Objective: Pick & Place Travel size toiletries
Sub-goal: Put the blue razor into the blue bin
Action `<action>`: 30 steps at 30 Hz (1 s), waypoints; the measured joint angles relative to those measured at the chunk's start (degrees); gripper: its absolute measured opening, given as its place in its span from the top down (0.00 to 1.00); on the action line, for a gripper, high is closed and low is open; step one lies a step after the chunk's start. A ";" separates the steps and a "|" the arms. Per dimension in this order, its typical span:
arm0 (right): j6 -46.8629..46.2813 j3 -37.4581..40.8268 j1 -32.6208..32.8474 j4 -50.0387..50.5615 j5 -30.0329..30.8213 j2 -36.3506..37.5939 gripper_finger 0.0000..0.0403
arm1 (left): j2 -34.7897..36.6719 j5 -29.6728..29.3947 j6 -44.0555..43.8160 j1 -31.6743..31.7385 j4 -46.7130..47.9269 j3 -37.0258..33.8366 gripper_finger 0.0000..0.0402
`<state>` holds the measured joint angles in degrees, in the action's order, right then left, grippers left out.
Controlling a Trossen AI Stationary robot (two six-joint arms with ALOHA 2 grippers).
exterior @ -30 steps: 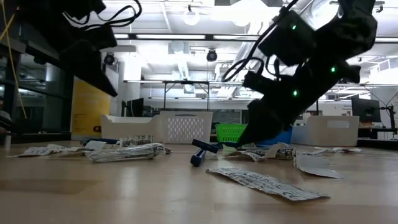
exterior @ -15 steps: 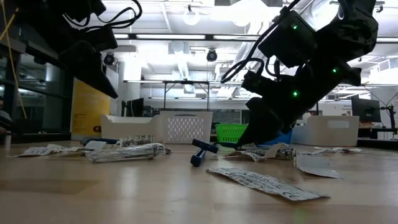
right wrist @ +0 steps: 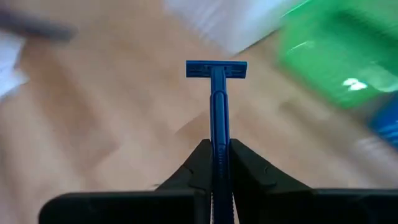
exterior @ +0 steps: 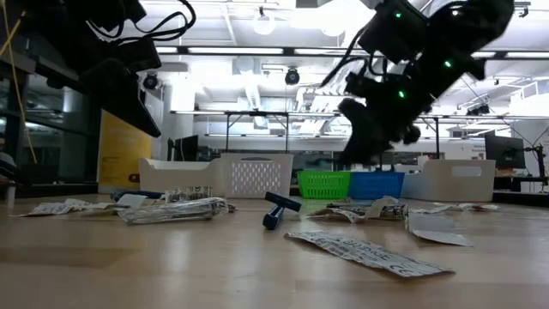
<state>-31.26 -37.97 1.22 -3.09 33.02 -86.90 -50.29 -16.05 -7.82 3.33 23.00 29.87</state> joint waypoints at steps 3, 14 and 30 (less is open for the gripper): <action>-1.85 -0.10 -4.57 3.89 3.07 6.25 0.94 | -0.13 0.02 -0.17 0.00 -0.09 0.02 0.50; 1.53 -0.14 -26.09 6.86 2.64 8.48 0.94 | -0.17 0.04 -0.19 0.00 -0.37 0.02 0.50; 6.24 -0.14 -35.55 3.67 -2.85 1.29 0.71 | -0.17 0.11 -0.36 0.00 -3.17 0.04 0.50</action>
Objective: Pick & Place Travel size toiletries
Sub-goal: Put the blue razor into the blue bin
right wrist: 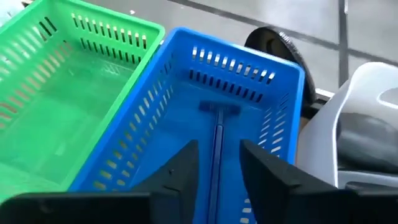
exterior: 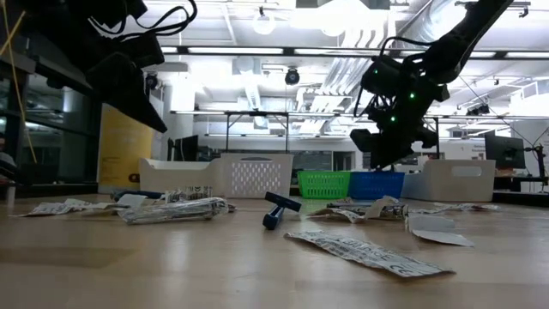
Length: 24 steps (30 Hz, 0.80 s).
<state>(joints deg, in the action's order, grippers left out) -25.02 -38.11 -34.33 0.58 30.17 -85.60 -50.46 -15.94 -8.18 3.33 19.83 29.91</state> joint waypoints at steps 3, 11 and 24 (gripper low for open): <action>0.00 0.00 0.04 0.86 -0.20 0.53 0.65 | 0.00 -0.07 0.19 0.01 -0.54 0.00 0.50; -2.05 -0.07 5.92 6.79 -16.78 7.05 0.58 | -0.36 -0.11 -1.26 0.02 -0.60 0.00 0.50; -9.14 -0.07 35.06 8.88 -9.70 8.33 0.64 | -6.89 5.86 0.74 0.02 -13.36 0.09 0.50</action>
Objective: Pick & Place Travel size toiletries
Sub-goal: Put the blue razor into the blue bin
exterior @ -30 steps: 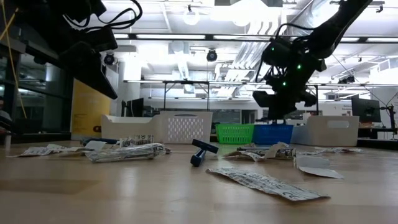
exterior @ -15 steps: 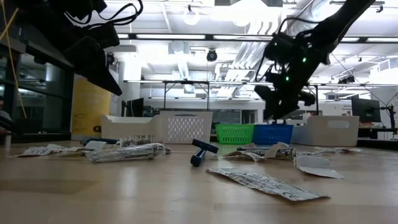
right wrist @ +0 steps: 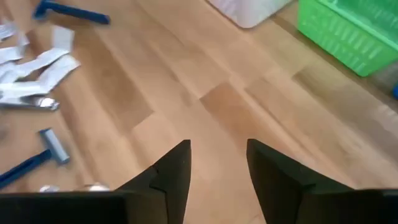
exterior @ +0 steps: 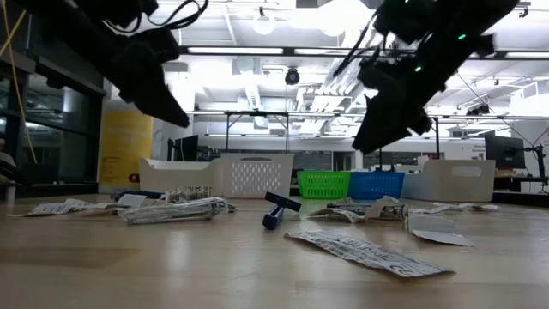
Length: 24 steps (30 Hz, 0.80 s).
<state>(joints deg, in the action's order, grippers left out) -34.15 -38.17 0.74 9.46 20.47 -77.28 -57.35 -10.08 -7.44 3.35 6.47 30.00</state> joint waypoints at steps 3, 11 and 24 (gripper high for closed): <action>-3.21 0.00 5.56 1.63 5.82 0.00 0.65 | -2.22 0.01 -1.07 0.02 1.57 0.38 0.50; -11.30 0.00 14.97 4.09 11.37 0.00 0.69 | -6.13 -3.93 -10.84 0.00 6.63 0.39 0.50; -13.99 0.00 18.60 4.10 15.45 0.00 0.70 | -17.00 -1.91 -13.68 -0.02 7.48 0.46 0.50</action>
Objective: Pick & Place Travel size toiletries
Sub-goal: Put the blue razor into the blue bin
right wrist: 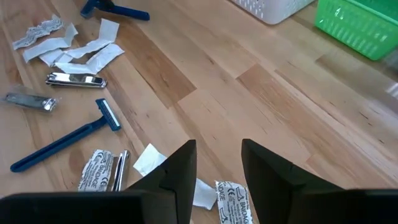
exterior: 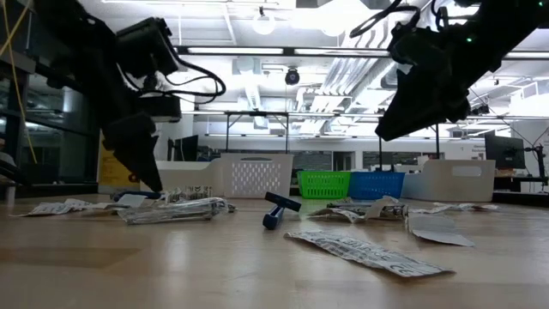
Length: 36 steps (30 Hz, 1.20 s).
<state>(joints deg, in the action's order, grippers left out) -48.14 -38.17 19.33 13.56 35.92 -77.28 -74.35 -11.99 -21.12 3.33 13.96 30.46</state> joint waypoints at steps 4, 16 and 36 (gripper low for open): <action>-0.11 0.00 -0.04 0.00 0.00 0.00 0.70 | -0.76 2.01 -0.36 -0.01 0.24 0.07 0.50; -0.31 0.02 -0.04 0.00 -0.29 0.00 0.70 | -0.07 5.23 0.45 -0.47 0.72 -0.06 0.50; -0.11 0.04 -0.04 0.98 -0.45 0.00 0.70 | 1.07 9.26 7.29 -0.48 8.89 -0.15 0.50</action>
<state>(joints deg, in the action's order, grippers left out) -48.25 -38.13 19.29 14.55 35.46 -77.28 -73.28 -2.73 -13.83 2.85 22.84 30.30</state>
